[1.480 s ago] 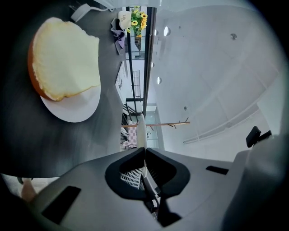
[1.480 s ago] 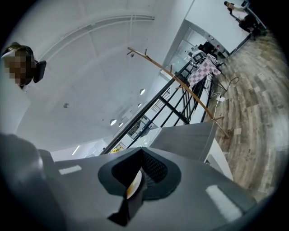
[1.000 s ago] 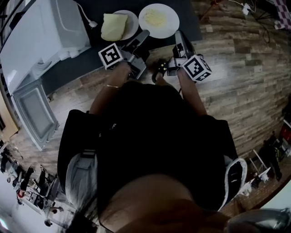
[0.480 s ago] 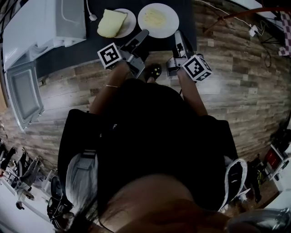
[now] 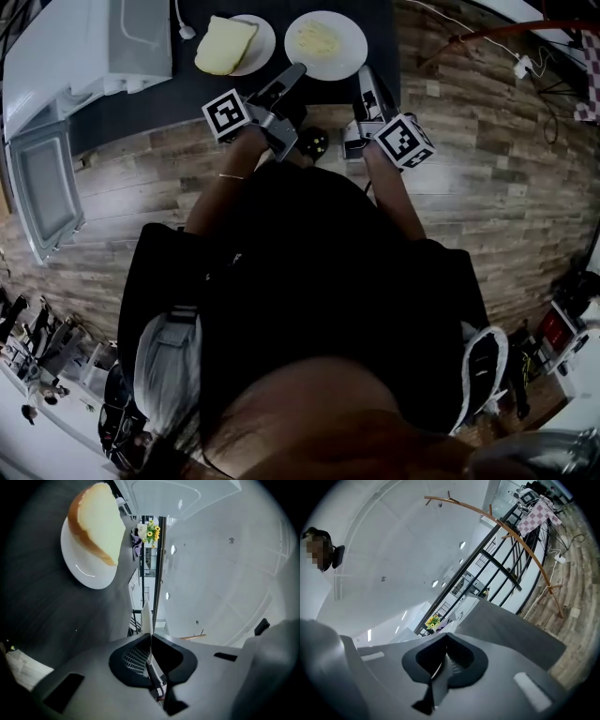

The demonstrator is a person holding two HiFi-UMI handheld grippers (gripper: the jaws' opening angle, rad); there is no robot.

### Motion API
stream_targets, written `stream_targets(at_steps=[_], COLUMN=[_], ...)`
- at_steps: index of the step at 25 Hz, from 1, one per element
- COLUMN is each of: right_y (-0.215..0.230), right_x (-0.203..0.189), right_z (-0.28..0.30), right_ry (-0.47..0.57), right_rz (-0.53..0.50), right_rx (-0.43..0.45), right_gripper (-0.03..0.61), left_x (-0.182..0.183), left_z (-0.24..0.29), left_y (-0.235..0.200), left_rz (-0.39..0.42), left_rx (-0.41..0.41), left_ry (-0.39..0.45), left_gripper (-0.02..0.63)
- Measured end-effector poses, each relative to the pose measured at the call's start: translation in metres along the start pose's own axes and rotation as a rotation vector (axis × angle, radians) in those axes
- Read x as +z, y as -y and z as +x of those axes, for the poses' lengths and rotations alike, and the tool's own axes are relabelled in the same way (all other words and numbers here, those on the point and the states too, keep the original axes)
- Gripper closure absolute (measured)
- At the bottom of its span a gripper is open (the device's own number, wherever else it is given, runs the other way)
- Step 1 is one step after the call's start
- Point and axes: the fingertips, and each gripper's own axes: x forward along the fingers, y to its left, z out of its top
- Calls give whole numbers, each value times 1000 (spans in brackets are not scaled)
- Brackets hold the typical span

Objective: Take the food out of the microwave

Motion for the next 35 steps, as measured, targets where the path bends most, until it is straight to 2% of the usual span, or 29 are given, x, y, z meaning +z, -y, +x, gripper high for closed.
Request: stream_targets(at_steps=[9,25,29,35], right_y=[8,16,13,15], right_x=[-10,-3,1,5], right_z=[8,1,-1,-4], right_ry=[-22,30,50,68], right_rz=[19,37,43,34], right_rx=[-19,-78,-78,-102], right_gripper=[581,581,581,581], left_x=[7,27,28,32], left_z=[-6,-1,1,-2], left_y=[-24,-50,-51,-59], left_rz=[-24,-8,28,122], left_rx=[72,148,175,275], left_ry=[-3,-7,-15,-41], left_gripper=[600,597,597,597])
